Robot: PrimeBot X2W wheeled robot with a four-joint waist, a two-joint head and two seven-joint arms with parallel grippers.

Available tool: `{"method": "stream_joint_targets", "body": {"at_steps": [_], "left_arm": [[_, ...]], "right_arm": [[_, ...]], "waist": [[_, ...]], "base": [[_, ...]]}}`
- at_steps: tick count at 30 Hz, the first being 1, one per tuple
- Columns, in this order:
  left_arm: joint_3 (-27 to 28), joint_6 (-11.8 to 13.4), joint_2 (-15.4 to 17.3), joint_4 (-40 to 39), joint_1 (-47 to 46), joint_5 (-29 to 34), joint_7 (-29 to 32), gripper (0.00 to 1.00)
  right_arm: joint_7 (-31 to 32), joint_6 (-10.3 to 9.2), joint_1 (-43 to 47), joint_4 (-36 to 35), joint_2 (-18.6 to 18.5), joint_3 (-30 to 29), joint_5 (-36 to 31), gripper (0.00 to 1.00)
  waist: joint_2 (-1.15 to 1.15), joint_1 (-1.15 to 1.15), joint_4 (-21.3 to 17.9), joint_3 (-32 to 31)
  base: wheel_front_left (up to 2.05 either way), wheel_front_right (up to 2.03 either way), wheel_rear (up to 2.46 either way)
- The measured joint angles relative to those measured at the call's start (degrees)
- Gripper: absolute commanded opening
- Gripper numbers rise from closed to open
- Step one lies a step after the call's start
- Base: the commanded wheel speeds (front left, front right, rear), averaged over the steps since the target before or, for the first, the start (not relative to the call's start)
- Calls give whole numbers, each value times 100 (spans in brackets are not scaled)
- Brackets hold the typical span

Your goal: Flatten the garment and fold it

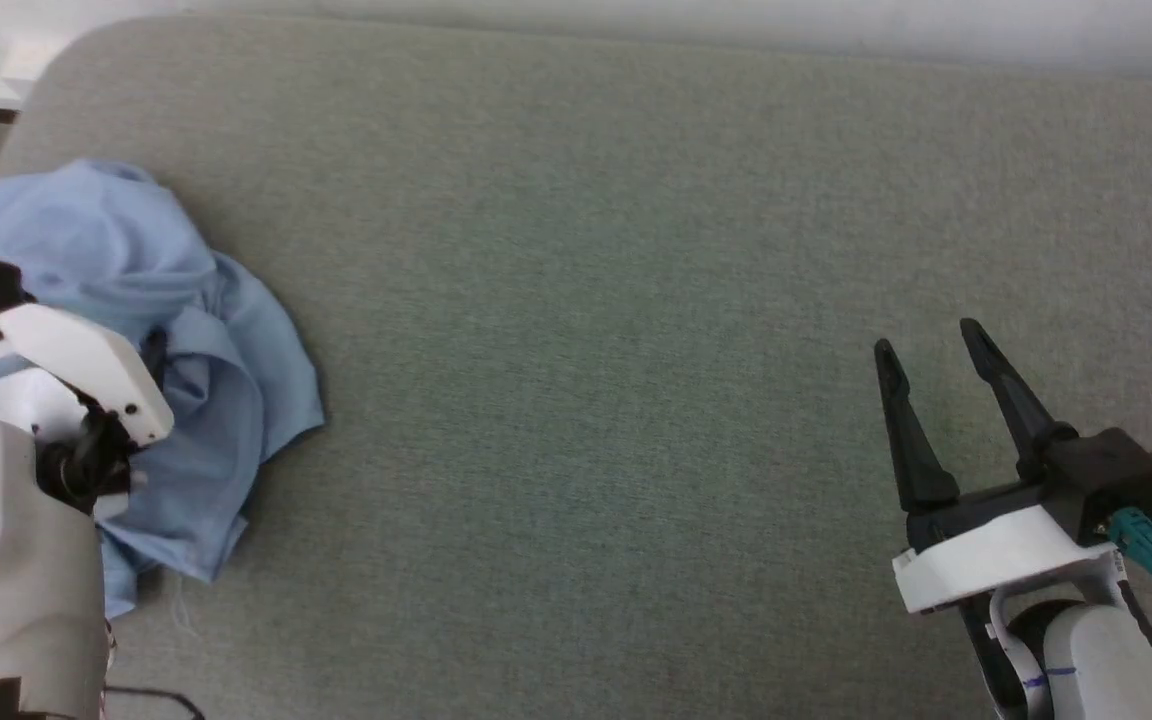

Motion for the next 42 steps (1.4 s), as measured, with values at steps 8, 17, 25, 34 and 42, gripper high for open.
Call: {"method": "stream_joint_targets", "body": {"at_steps": [8, 17, 25, 34, 42], "left_arm": [[-145, 14, 287, 695, -453, -115, 1454, 0], [-307, 15, 348, 336, -359, 58, 717, 0], [-697, -142, 516, -681, -798, 569, -1580, 0], [-1388, -259, 285, -1613, -1398, 1107, -3206, 0], [-1934, -282, -504, -2651, -1441, 1072, -3253, 0]], "right_arm": [[-74, 0, -109, 92, -11, 103, 104, 100], [-193, 0, -146, 315, -4, 109, 200, 100], [-294, 0, 101, 472, 12, 10, 341, 100], [-338, 0, 219, 464, 19, -62, 524, 100], [-327, 0, 439, 457, 18, -258, 576, 100]], "waist": [[0, -1, -258, 323], [0, -1, -263, 28], [0, -1, -173, -547], [0, -2, -289, -1150], [0, -2, -868, -1348]], "base": [[0, 0, 0], [0, 0, 0], [0, 0, 0], [0, 0, 0], [0, 0, 0]]}}
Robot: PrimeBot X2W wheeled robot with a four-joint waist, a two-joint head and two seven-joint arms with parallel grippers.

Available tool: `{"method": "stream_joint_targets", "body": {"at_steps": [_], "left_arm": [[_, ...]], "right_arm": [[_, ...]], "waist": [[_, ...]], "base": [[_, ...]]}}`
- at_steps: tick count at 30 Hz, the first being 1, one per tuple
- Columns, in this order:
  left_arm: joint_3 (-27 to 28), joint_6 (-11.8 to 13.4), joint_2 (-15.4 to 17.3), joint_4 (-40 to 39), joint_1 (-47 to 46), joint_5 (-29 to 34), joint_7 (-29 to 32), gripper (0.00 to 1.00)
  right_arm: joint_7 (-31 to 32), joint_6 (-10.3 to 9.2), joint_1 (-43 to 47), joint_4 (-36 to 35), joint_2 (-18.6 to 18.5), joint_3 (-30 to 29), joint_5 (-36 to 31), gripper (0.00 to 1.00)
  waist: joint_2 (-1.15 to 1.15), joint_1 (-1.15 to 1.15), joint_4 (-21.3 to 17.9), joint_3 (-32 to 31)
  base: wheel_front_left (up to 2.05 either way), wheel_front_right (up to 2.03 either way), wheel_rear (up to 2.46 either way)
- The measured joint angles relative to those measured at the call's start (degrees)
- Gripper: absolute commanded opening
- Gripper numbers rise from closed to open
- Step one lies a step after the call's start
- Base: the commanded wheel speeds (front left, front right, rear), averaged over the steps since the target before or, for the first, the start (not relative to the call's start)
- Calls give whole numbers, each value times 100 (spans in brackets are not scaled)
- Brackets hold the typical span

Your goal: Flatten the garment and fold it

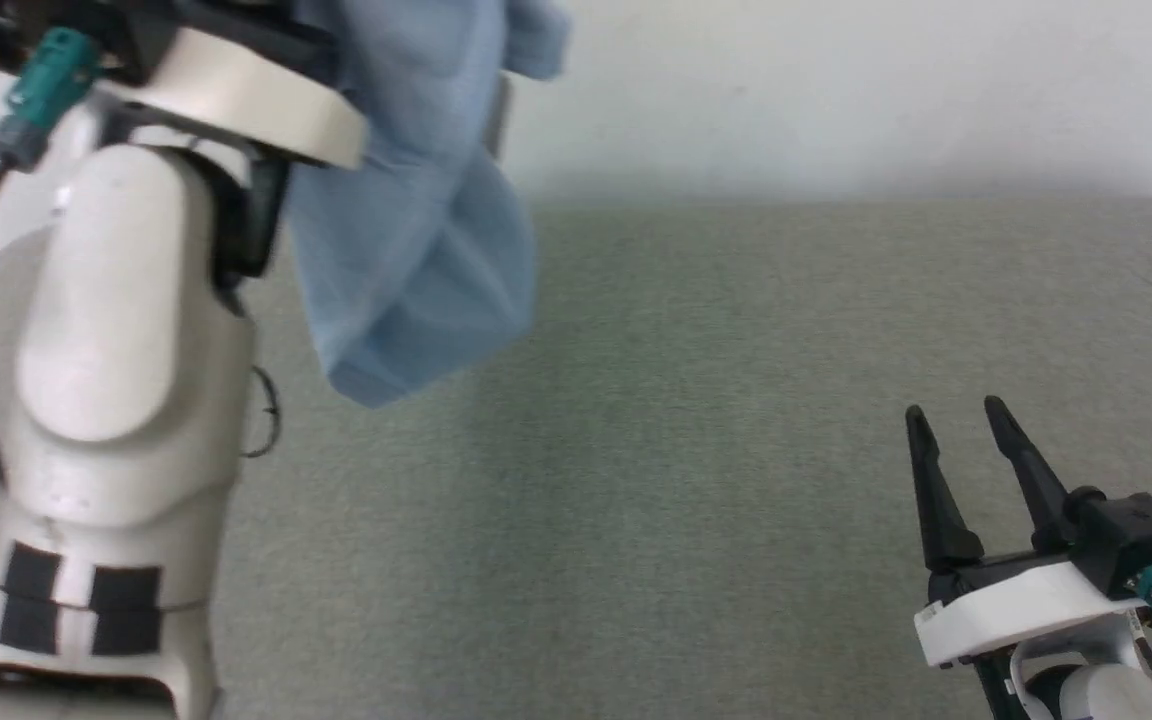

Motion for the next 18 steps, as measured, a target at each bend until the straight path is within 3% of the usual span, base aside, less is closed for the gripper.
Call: {"method": "stream_joint_targets", "body": {"at_steps": [4, 9, 12, 18], "left_arm": [[-174, 55, -446, -464, 358, -208, 266, 0], [-326, 272, -889, -579, 1555, -637, 422, 0], [-334, 511, -981, -147, 2546, -882, 381, 0], [-458, 751, -1059, 1193, 4022, -1176, 93, 0]], "right_arm": [[44, 0, 69, -59, 1, -67, 8, 100], [63, 0, 87, -175, -2, -141, 18, 100], [80, 0, 90, -185, -1, -135, 57, 100], [99, 0, 111, -189, -1, -100, 67, 100]], "waist": [[0, 0, -333, -52], [0, 0, -746, -54], [0, 0, -976, -31], [0, 0, -1320, 29]], "base": [[0, 0, 0], [0, 0, 0], [0, 0, 0], [0, 0, 0]]}}
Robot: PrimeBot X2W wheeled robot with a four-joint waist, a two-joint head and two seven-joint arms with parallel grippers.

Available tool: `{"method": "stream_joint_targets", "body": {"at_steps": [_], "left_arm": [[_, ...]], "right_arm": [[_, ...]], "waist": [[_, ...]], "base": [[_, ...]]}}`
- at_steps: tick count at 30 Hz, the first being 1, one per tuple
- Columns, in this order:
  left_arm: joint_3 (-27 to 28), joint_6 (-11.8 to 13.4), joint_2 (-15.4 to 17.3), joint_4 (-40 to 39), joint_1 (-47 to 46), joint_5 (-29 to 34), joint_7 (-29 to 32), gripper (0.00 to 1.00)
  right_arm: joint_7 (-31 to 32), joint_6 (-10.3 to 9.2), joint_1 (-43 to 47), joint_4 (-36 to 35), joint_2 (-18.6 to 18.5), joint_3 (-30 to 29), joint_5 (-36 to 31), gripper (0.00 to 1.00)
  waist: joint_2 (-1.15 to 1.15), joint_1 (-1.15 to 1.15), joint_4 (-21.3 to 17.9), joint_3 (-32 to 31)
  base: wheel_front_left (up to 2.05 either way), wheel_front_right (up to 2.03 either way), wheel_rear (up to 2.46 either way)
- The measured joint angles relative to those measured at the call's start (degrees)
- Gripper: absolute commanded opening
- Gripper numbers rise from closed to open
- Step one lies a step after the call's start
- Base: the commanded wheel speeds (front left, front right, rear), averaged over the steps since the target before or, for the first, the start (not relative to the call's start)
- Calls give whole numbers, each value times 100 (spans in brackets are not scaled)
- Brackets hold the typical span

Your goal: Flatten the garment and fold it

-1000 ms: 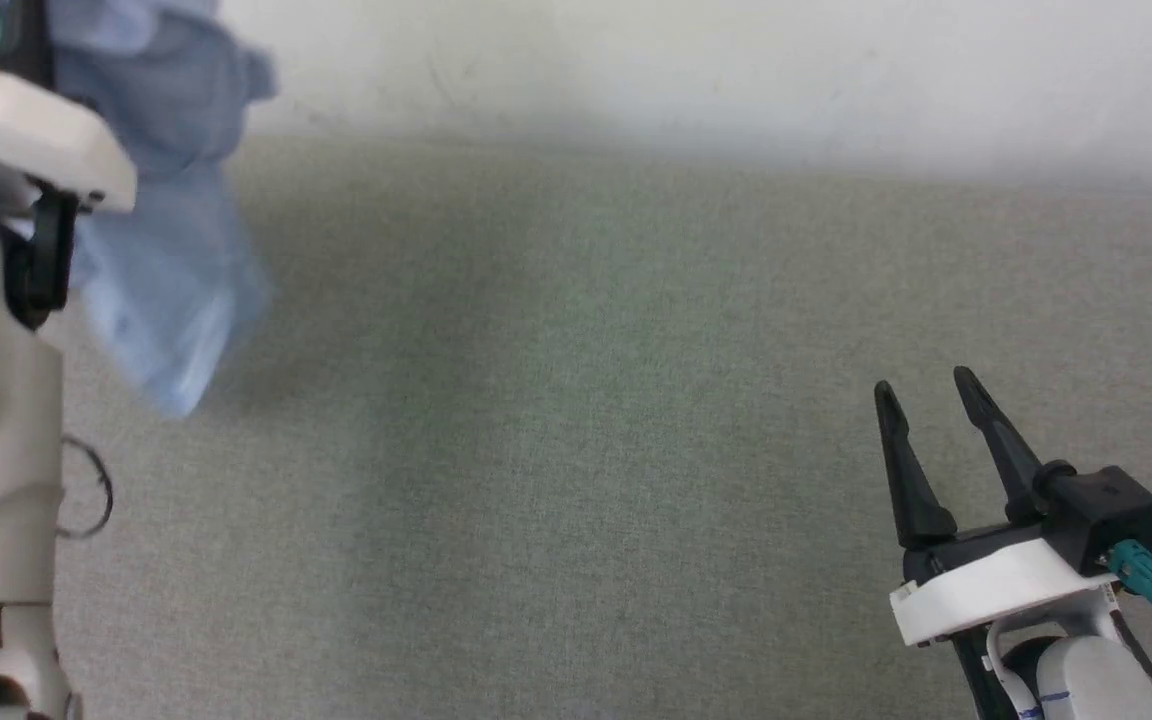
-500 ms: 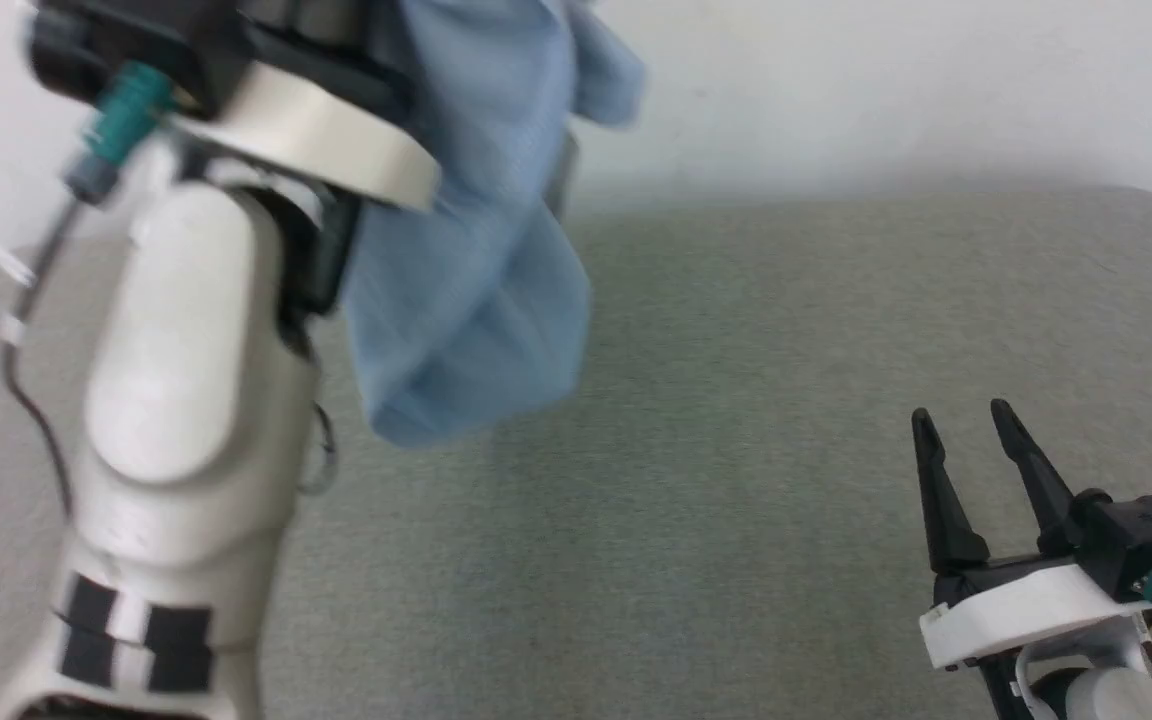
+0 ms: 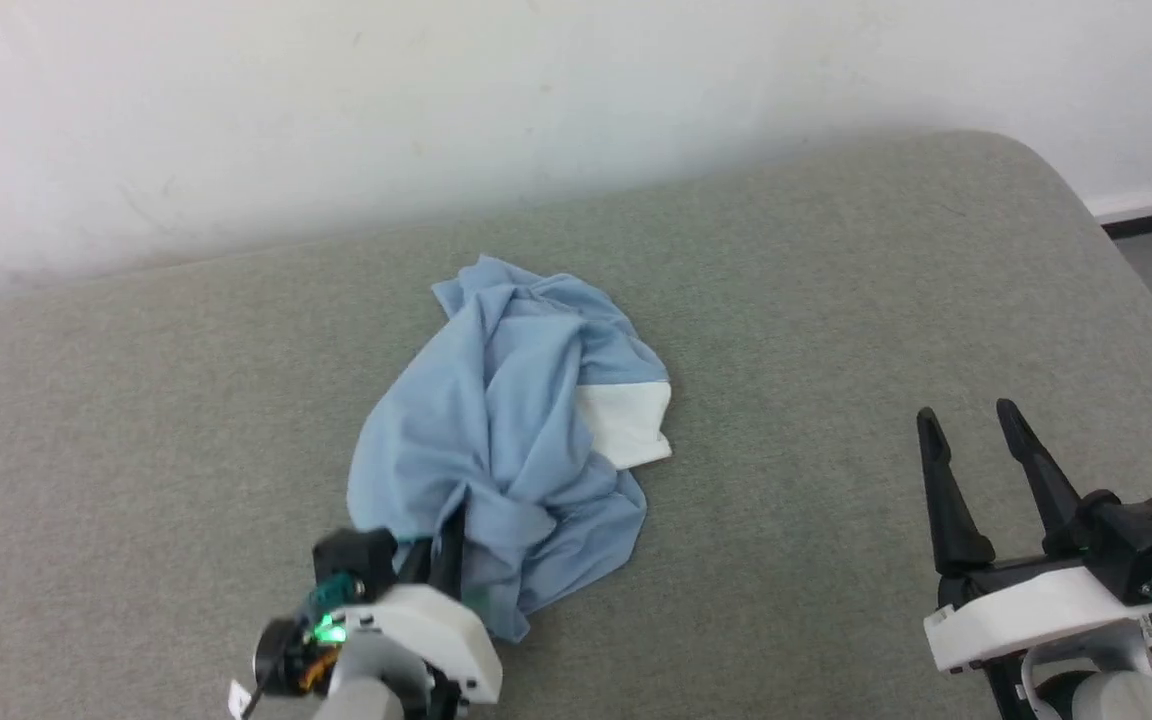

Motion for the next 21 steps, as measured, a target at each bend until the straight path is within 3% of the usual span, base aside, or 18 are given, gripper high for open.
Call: {"method": "stream_joint_targets", "body": {"at_steps": [1, 2, 3, 7, 14, 21], "left_arm": [[-36, 33, -3, 110, 89, -3, -69, 16], [-44, 34, -18, 162, 145, -51, -133, 42], [-59, 63, -36, 158, 189, -97, -204, 100], [-143, 82, -48, -287, 337, -37, -349, 100], [235, 160, -74, -2317, 677, 568, -364, 100], [801, 219, -9, -2821, 1075, 813, -364, 100]], "right_arm": [[3, 0, 14, -4, -1, 2, -1, 100], [32, 0, 35, -12, -2, 2, -2, 100], [44, 0, 68, -22, -2, -3, -3, 100], [94, 0, 163, -104, -2, -21, -12, 100], [185, 0, 327, -287, 0, -34, -30, 100], [233, 0, 408, -367, 0, -24, -29, 100]], "waist": [[0, 0, -31, 6], [0, 0, -46, 4], [0, 0, -47, -2], [0, 0, 29, -54], [0, 0, 308, -172], [0, 0, 551, -284]], "base": [[0, 0, 0], [0, 0, 0], [0, 0, 0], [0, 0, 0], [0, 0, 0], [0, 0, 0]]}}
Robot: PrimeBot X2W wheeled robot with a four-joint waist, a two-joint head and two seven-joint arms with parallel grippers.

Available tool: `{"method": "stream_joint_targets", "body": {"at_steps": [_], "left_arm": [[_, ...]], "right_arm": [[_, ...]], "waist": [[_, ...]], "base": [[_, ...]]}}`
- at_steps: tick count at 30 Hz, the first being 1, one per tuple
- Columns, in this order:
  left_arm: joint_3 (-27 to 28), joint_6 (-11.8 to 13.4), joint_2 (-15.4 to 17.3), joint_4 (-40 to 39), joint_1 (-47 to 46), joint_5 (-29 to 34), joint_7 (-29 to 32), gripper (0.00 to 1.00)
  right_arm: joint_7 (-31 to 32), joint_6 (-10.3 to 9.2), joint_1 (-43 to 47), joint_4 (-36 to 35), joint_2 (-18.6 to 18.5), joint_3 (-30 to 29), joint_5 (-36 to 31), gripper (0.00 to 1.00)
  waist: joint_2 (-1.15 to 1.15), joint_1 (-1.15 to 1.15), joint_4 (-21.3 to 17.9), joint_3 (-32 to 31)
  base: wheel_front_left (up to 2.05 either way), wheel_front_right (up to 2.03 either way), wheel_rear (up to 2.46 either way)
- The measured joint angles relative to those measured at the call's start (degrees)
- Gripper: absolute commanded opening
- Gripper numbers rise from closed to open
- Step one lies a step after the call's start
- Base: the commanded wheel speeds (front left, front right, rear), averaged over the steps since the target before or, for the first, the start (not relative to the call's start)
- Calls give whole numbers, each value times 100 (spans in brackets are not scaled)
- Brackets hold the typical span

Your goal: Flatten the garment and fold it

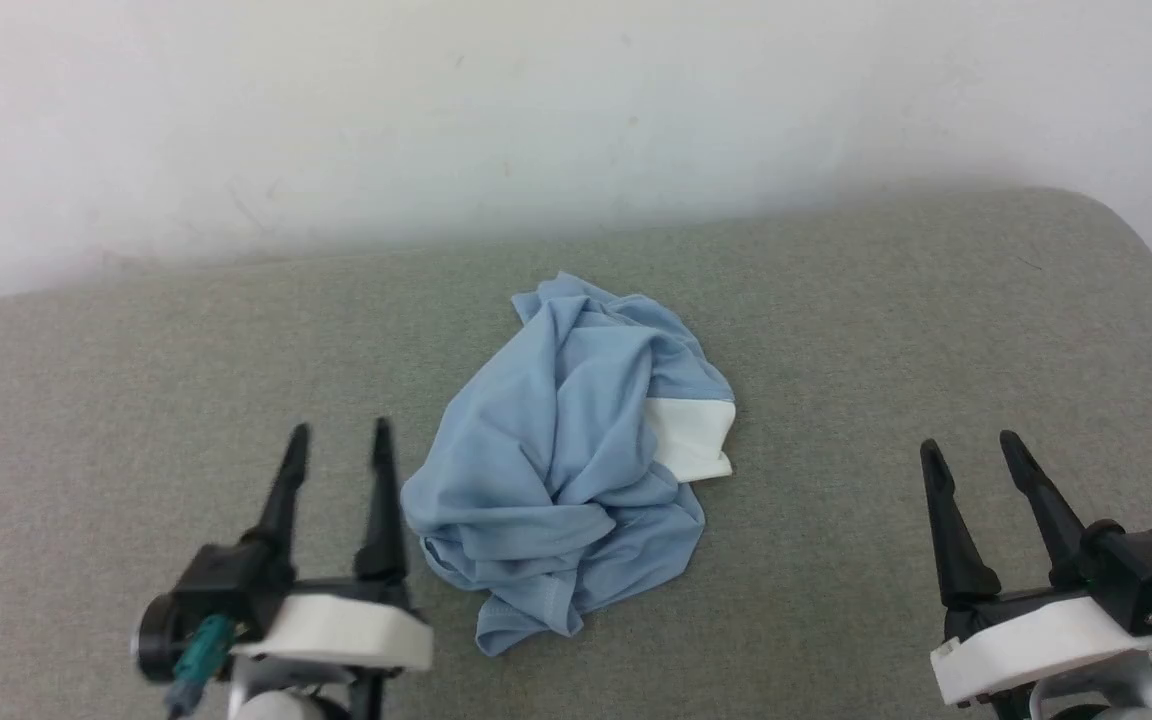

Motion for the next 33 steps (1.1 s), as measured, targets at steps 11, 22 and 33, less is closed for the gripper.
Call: {"method": "stream_joint_targets", "body": {"at_steps": [11, 22, 33], "left_arm": [[606, 59, 378, 124, 621, -57, 0, 100], [204, -97, 392, 130, 383, -65, 528, 100], [-743, -876, 352, 1427, -995, -298, 2457, 100]], "right_arm": [[18, 0, 53, -69, 0, -24, 0, 100], [19, 0, 44, -92, 0, -25, 5, 100], [4, 0, -83, 7, 1, 218, 18, 100]], "waist": [[0, 0, 191, -13], [0, 1, 334, 129], [0, 1, 137, 227]], "base": [[0, 0, 0], [0, 0, 0], [0, 0, 0]]}}
